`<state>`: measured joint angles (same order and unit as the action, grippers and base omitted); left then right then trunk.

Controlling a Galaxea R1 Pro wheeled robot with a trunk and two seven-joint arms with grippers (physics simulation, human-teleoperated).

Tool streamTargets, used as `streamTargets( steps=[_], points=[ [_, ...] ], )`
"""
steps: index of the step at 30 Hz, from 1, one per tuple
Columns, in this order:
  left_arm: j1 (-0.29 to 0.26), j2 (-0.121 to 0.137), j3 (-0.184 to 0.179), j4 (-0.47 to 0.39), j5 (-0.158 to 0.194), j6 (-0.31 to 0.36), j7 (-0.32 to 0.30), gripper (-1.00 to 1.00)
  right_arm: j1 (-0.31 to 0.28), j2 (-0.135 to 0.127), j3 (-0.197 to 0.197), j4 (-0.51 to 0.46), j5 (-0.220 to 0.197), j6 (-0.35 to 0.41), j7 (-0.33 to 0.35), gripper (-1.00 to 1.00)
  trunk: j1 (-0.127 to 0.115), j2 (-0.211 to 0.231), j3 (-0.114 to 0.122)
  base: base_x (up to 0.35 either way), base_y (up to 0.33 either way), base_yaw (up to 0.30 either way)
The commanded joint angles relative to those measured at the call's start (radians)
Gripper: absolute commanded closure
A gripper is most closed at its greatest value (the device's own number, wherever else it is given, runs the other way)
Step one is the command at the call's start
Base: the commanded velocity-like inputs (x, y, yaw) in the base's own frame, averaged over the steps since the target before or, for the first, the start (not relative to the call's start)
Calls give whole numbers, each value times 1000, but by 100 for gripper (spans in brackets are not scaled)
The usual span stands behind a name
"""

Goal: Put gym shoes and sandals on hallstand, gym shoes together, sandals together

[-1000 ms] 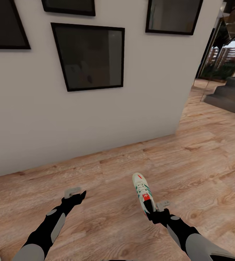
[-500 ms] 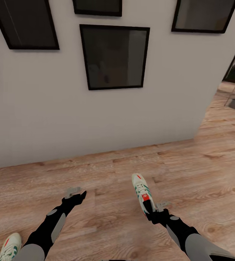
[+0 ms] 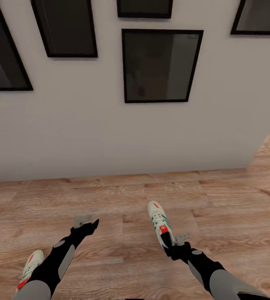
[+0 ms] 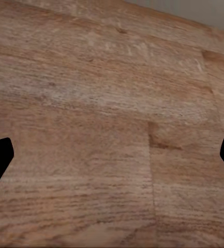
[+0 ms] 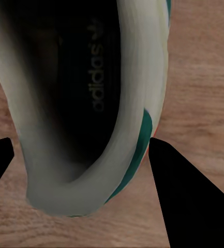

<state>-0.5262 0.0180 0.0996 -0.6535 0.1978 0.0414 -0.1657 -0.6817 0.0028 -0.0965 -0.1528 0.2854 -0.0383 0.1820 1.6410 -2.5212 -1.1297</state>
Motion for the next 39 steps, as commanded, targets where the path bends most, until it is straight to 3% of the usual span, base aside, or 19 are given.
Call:
streamTargets(
  steps=[1, 11, 19, 39],
  points=[
    [0, 0, 0, 0, 0, 0, 0, -100, 0, 0, 1, 0, -2, 0, -2, 100, 0, 0, 0, 0, 0, 289],
    [0, 1, 0, 0, 0, 0, 0, -100, -1, 0, 4, 1, -2, 0, -1, 100, 0, 0, 0, -38, 79, 226],
    [0, 3, 0, 0, 0, 0, 0, -100, -1, 0, 4, 1, -2, 0, -1, 100, 0, 0, 0, -76, 153, 34],
    [0, 5, 0, -1, 0, 0, 0, -100, -1, 0, 4, 1, -2, 0, -1, 100, 0, 0, 0, -5, 10, 2]
  ],
)
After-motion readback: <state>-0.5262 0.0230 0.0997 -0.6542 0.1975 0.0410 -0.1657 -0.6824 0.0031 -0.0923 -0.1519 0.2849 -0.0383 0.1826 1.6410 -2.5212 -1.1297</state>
